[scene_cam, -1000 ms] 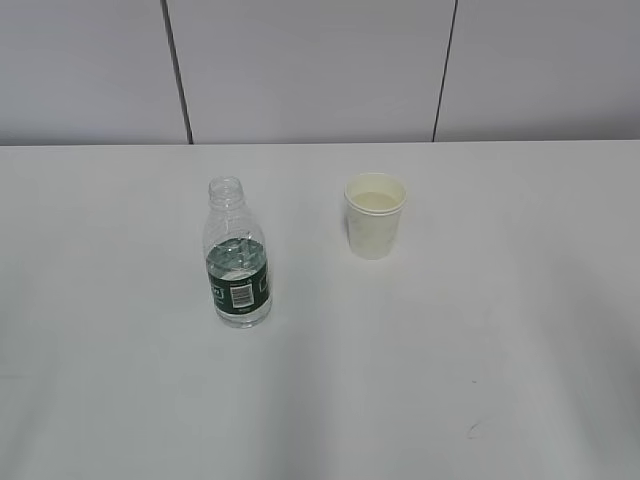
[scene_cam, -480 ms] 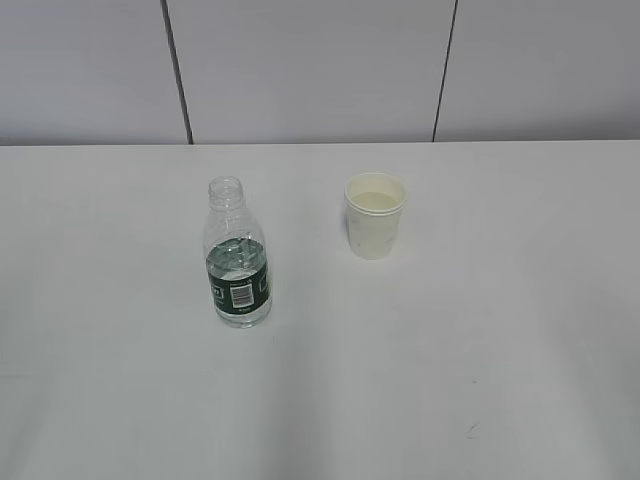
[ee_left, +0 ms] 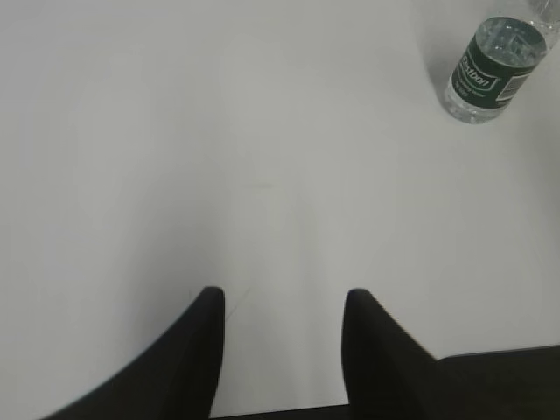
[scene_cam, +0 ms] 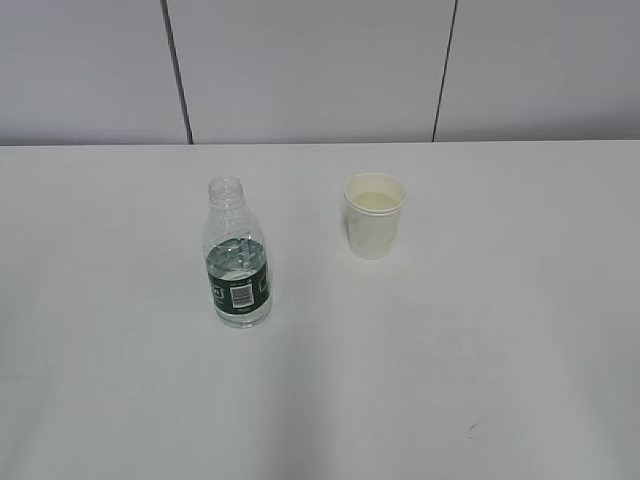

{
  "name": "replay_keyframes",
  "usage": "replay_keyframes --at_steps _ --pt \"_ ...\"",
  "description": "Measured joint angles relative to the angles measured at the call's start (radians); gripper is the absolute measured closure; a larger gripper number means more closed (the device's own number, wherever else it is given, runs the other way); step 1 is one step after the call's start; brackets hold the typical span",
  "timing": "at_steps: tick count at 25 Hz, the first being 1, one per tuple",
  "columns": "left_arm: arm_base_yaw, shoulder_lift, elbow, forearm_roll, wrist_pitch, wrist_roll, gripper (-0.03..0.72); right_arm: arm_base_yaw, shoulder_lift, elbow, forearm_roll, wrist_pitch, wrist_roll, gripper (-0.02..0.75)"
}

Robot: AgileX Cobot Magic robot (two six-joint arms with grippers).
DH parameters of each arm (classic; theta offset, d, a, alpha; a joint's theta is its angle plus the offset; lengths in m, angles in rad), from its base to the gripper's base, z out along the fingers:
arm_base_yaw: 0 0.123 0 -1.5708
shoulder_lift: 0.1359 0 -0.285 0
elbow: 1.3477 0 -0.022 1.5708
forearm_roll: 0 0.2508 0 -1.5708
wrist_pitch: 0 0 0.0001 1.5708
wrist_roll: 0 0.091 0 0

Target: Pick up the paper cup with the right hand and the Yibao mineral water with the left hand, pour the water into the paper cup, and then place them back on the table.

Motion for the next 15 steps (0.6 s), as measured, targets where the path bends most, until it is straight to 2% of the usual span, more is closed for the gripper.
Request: replay_keyframes --at_steps 15 --pt "0.0 0.0 0.0 0.0 0.0 0.0 0.437 0.0 -0.002 0.027 0.0 0.013 0.038 0.146"
